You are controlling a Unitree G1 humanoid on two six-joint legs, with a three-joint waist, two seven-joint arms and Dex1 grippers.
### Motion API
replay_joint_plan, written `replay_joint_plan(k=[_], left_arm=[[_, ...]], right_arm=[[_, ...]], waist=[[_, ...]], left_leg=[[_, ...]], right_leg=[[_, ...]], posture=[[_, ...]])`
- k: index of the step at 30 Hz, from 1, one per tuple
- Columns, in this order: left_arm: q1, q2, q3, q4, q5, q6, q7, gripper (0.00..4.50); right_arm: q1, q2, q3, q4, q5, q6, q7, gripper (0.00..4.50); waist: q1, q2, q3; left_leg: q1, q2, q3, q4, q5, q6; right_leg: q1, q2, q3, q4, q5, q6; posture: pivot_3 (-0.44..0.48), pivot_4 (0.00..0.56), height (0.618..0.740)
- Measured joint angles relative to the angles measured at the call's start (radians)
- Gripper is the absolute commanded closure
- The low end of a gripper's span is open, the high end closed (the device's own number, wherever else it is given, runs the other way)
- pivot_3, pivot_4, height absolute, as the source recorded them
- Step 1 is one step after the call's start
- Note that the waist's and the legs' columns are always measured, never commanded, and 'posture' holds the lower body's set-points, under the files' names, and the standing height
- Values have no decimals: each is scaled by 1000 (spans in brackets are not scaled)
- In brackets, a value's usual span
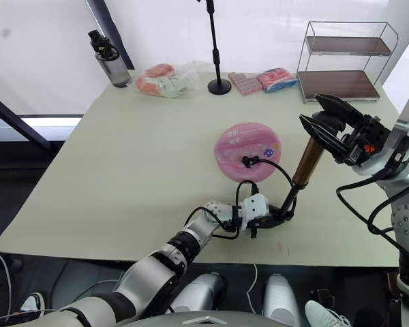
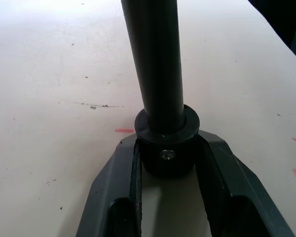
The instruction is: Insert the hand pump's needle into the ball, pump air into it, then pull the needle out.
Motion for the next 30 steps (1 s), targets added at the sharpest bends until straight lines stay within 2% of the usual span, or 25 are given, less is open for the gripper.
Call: replay_joint_plan(k=[7,15,23,30], left_arm=[[-3,-2,0,-6,-3,0,0,3411],[-1,0,-2,-4,3,0,3,3411],[3,4,-2,1,13,1,7,3411],[9,5,-2,6,20,2,16,3411]], right_arm=[[-11,3,-4,-3,12,26,-16,2586],[117,82,-29,-59,-26,-60,7,2586],[246,157,44,-16,-148,-195,58,2586],[343,117,120,1,-267,-175,29,2586]], waist=[[0,1,0],[-1,1,-3],[-3,-1,-12],[-2,-4,-19]], left_leg=[[-9,-1,-1,4,1,-1],[-8,-1,-2,3,1,-1],[-5,-1,-2,3,0,-1],[0,0,-2,1,0,-1]], right_leg=[[-10,-1,-1,2,1,0],[-8,0,-1,2,1,0],[-6,1,-2,2,0,0],[-1,2,-2,1,0,0]], posture=[[0,150,736],[0,150,736],[0,150,736],[0,150,736]])
